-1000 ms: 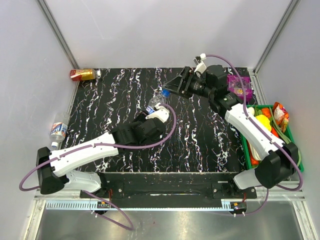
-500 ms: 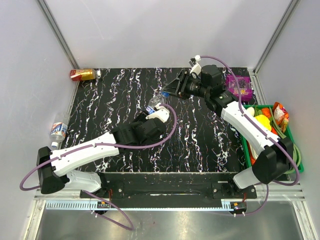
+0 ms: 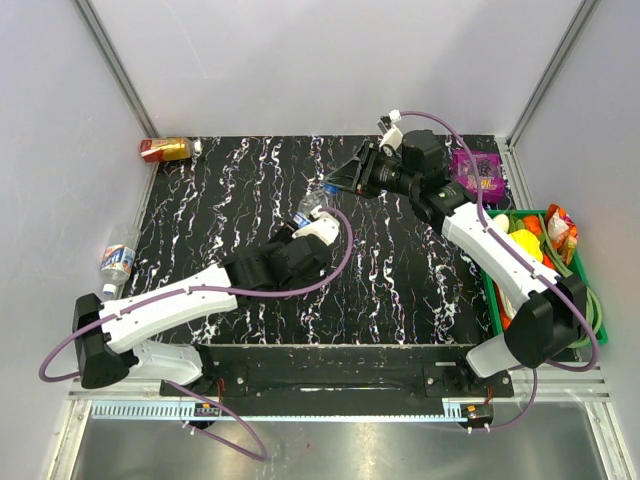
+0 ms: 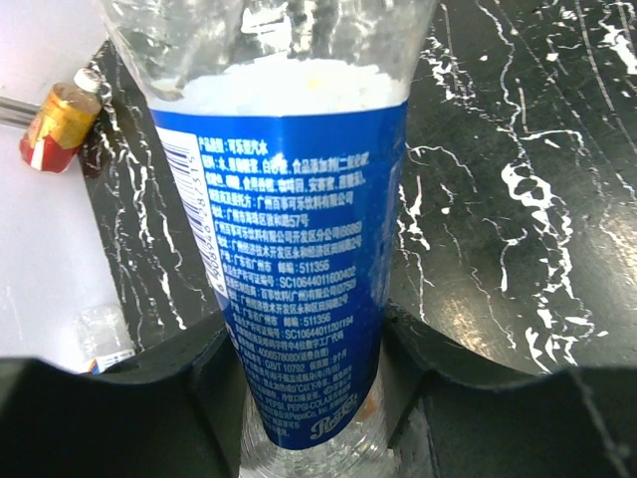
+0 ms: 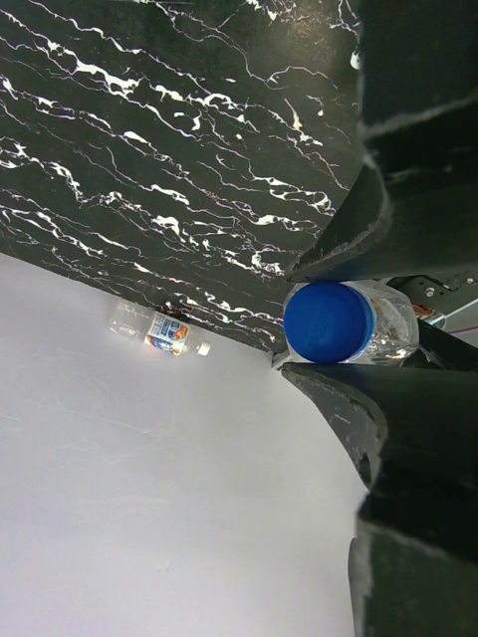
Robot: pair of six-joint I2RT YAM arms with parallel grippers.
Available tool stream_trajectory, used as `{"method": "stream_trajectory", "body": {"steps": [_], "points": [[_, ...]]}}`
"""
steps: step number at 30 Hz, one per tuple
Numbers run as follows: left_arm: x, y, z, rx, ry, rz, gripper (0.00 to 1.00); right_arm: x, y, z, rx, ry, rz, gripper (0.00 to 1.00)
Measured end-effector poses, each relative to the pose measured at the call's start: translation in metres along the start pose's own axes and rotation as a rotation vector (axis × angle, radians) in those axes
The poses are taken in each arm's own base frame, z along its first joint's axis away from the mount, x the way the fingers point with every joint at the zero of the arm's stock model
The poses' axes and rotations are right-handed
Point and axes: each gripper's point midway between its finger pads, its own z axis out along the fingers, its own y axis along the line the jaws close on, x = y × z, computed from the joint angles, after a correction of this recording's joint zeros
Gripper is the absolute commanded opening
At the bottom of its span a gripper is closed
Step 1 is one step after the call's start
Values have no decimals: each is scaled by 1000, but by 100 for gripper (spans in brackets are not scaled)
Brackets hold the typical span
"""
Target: Unscrew the bottle caps
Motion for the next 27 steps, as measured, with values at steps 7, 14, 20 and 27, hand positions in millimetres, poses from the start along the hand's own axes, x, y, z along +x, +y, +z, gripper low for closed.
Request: {"method": "stream_trajectory", "body": {"steps": [7, 14, 20, 27], "points": [[-6, -15, 0, 135, -30, -73, 0, -2, 4, -5, -11, -11, -62, 0], [-11, -28, -6, 320, -76, -161, 0, -2, 13, -13, -46, -5, -145, 0], [-15, -37, -18, 516, -123, -223, 0, 4, 27, -21, -105, 22, -218, 0], [-23, -51, -36, 747, -189, -282, 0, 11, 48, -35, -206, 54, -311, 0]]}}
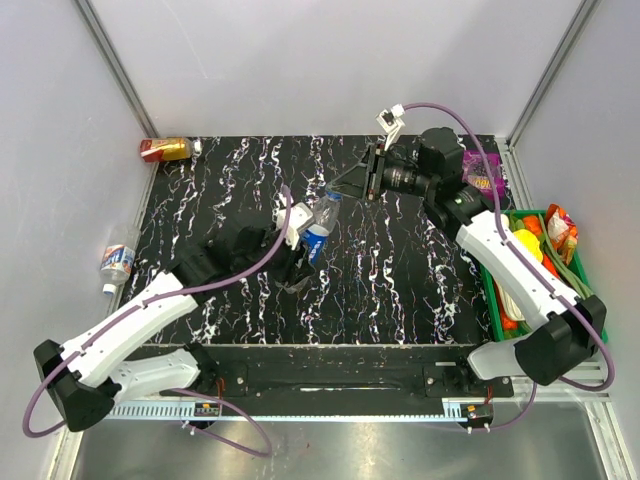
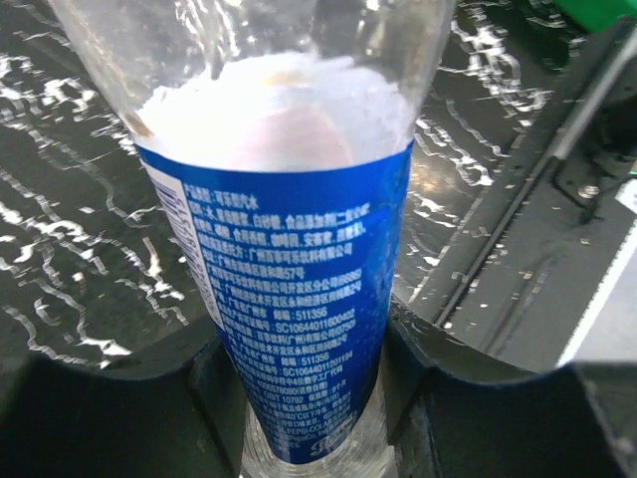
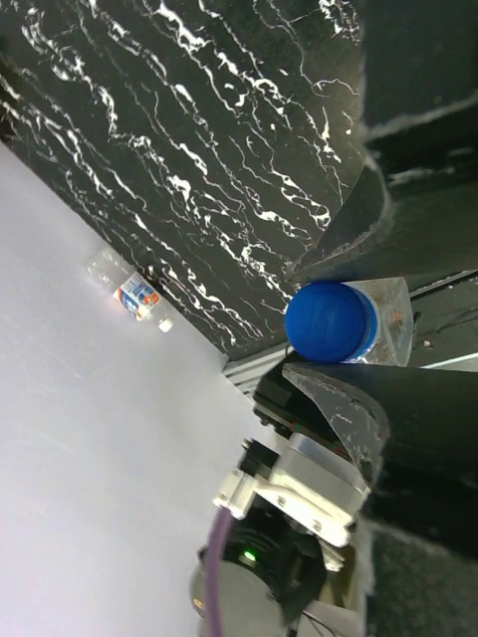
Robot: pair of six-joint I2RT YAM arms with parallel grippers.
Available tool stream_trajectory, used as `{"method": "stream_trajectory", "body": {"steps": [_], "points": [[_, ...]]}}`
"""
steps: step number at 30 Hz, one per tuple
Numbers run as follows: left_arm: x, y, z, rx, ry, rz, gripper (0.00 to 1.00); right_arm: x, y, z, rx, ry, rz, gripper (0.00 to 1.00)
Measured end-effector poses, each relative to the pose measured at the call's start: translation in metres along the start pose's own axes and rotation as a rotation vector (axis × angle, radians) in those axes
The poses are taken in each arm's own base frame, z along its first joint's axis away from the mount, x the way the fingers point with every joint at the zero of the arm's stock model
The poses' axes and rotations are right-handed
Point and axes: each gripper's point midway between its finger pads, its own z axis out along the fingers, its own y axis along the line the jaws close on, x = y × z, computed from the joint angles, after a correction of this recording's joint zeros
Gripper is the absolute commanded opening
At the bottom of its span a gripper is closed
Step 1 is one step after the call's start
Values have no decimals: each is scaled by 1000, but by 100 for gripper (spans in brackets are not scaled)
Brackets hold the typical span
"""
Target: Unscrew the bottle caps
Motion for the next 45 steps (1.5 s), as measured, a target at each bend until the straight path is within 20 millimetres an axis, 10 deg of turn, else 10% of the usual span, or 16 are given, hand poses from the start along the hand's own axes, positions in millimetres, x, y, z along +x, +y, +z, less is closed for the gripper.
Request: {"method": "stream_trajectory", "body": {"steps": [27, 35, 45], "points": [[-42, -109, -58, 859, -226, -49, 0, -9, 119, -54, -451, -25, -334, 2], [-42, -106, -56, 854, -230, -38, 0, -9, 113, -51, -412, -24, -301, 100], [-32, -100, -40, 828, -196, -28, 0, -30, 114, -63, -273, -149, -307, 100]]}}
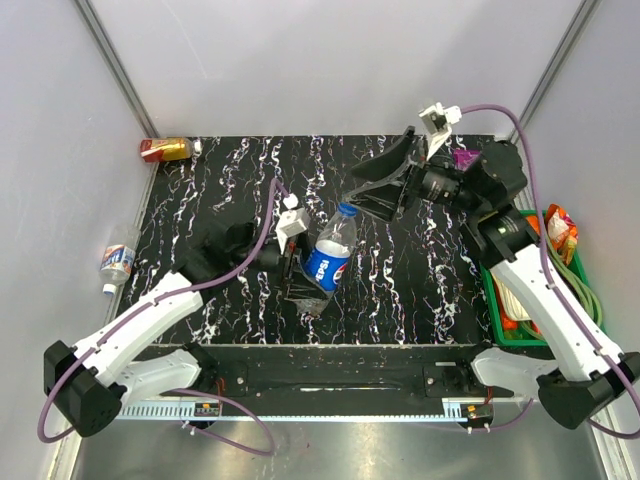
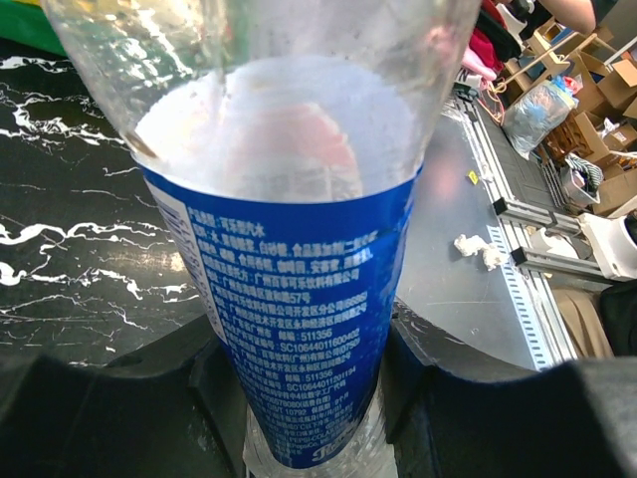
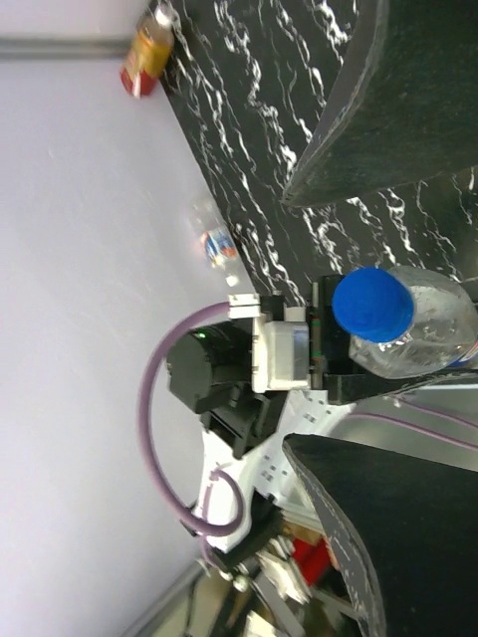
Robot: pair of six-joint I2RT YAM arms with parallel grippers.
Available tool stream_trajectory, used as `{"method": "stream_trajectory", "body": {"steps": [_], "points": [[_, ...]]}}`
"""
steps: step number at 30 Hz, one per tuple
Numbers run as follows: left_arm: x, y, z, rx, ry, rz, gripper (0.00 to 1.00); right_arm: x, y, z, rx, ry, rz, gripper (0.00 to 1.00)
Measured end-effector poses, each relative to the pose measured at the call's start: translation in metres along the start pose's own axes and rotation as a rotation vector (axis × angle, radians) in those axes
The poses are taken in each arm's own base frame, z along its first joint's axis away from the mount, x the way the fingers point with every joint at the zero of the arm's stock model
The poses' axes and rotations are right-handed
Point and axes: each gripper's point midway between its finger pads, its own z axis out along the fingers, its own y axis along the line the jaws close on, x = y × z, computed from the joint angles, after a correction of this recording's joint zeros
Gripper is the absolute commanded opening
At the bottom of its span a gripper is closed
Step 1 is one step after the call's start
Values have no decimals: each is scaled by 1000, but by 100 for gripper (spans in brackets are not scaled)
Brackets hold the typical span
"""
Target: Unscrew the bottle caps
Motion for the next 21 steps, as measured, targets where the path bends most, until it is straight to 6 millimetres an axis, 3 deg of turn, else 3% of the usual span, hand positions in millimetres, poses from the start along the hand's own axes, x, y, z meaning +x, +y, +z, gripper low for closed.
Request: {"method": "stream_trajectory", "body": {"steps": [8, 15, 21], "points": [[4, 12, 0, -62, 20, -10, 0, -26, -14, -15, 208, -109, -25, 99], [-2, 37, -9, -249, 27, -5, 0, -16, -45, -17, 341, -97, 32, 100], [2, 66, -30, -491, 38, 1, 0, -4, -68, -13, 407, -66, 95, 100]]}}
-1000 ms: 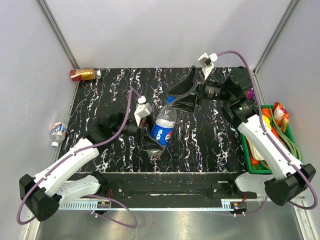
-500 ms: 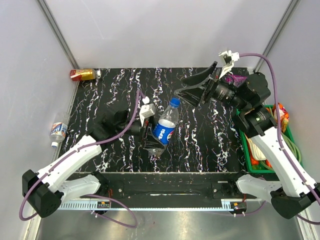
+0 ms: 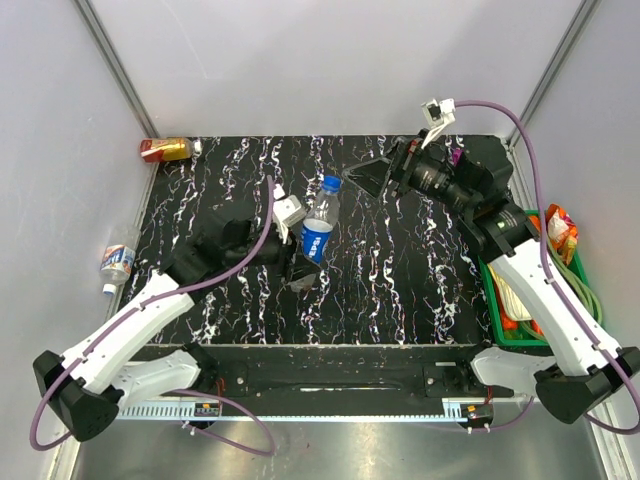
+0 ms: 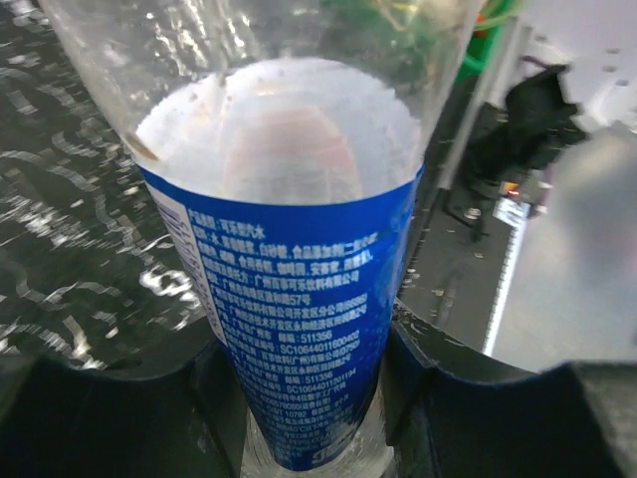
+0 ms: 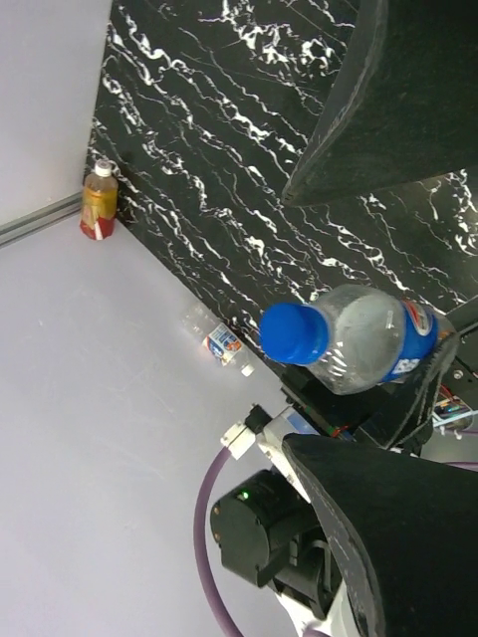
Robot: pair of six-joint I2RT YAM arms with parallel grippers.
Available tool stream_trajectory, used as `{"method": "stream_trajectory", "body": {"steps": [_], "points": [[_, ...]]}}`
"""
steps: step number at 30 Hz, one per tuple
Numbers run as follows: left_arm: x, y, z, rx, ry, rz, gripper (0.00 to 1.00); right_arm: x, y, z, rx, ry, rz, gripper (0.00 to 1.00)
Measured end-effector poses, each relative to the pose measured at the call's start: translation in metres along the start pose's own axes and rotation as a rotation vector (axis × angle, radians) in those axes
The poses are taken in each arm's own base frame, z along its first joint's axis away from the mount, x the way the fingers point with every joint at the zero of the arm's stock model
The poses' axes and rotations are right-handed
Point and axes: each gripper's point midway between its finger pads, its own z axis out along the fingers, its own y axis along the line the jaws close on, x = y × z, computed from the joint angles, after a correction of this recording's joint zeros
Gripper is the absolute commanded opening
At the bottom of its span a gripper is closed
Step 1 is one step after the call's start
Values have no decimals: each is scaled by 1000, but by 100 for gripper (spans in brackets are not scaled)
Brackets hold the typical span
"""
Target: Unscrew the bottle caps
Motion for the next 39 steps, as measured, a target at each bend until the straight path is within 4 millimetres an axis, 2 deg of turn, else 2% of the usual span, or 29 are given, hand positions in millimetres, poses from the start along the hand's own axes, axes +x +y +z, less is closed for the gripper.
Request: {"method": "stream_trajectory", "body": {"steps": [7, 12, 20, 27, 32, 36, 39], "points": [[7, 36, -10, -341, 42, 49, 0, 7, -16, 7, 62, 17, 56, 100], [12, 58, -26, -611, 93, 116, 0, 8, -24, 9, 103, 12, 93, 100], [3, 74, -57, -917, 74, 205, 0, 22, -37, 21, 130, 51, 156, 100], [-13, 82, -77, -1110, 56, 265, 0, 20, -28, 30, 62, 55, 195, 100], [-15, 84, -71, -1188, 102, 324, 0, 21, -21, 42, -4, 74, 221, 98], [-12, 84, -62, -1206, 134, 359, 0, 23, -22, 48, -18, 84, 234, 83], [-12, 82, -58, -1203, 145, 371, 0, 24, -22, 49, -19, 88, 239, 78]]}}
